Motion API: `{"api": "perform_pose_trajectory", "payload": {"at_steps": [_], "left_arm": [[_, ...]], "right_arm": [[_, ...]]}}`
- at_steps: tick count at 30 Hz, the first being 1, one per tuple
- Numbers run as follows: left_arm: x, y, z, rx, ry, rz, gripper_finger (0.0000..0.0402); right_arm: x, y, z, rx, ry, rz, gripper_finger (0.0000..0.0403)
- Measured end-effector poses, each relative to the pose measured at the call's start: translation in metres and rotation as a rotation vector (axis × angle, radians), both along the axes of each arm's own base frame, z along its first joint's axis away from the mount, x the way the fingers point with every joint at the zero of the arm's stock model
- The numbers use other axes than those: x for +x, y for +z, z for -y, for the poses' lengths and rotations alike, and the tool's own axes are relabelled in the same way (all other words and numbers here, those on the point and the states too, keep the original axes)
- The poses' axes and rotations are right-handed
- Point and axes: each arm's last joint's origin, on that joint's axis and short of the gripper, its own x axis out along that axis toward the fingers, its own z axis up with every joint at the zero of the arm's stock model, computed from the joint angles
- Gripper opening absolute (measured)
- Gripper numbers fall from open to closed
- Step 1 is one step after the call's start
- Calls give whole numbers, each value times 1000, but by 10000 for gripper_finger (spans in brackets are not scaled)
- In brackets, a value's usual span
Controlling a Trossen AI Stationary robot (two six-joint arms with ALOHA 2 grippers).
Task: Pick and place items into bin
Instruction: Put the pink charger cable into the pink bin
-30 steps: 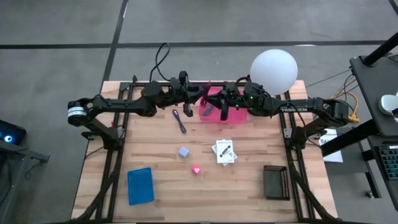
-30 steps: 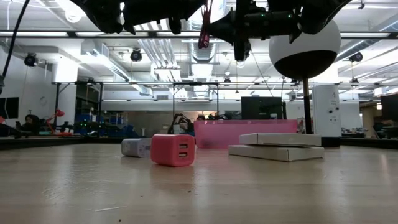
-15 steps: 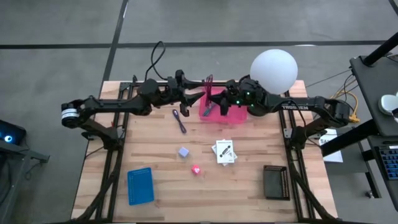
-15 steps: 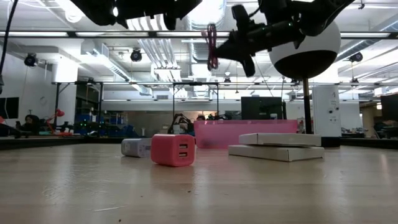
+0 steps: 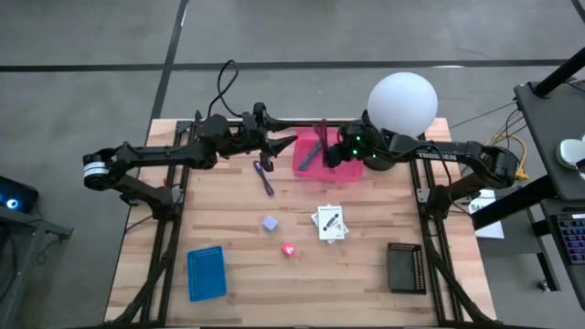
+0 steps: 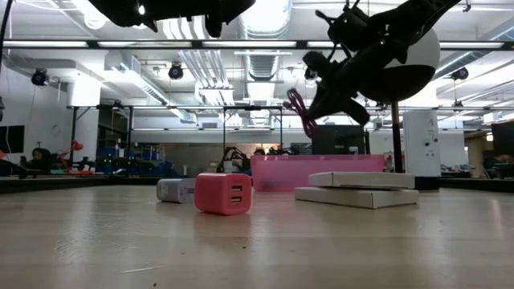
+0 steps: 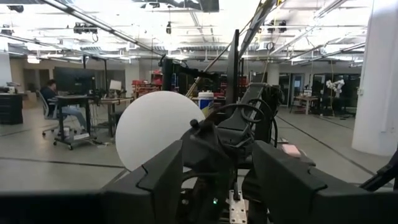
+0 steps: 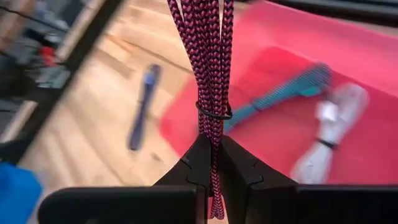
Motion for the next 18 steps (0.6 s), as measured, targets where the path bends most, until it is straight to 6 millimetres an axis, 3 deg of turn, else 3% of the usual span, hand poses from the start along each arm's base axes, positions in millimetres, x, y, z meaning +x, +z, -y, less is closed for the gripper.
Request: {"api": "perform_pose_trajectory", "payload": {"at_steps": [18], "left_arm": [[1, -6, 0, -17, 0, -52, 178]], "right_arm": [[-25, -20, -6, 27, -167, -350, 11]]}}
